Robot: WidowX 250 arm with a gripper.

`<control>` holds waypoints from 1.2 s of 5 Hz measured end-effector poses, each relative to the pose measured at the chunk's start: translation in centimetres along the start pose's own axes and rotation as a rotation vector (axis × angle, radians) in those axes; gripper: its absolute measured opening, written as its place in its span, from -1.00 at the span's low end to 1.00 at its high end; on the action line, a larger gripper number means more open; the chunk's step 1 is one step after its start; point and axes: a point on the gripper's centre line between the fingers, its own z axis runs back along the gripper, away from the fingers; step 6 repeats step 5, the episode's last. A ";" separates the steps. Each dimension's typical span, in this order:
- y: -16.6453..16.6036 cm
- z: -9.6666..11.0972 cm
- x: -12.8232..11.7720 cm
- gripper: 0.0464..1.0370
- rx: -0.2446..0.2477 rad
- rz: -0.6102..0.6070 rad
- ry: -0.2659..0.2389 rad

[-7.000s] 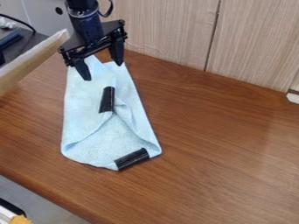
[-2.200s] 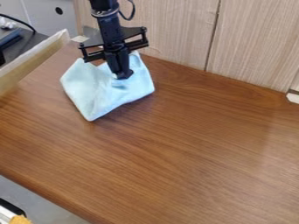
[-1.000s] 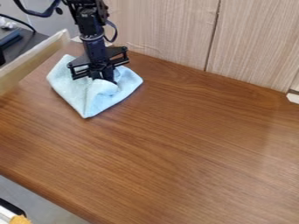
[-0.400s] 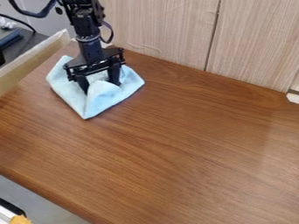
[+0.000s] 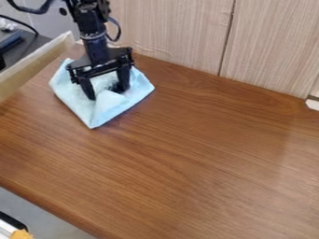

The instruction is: Fold the cloth from bottom to top

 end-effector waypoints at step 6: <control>-1.9 6.1 -1.9 0.92 -0.140 -0.123 -0.076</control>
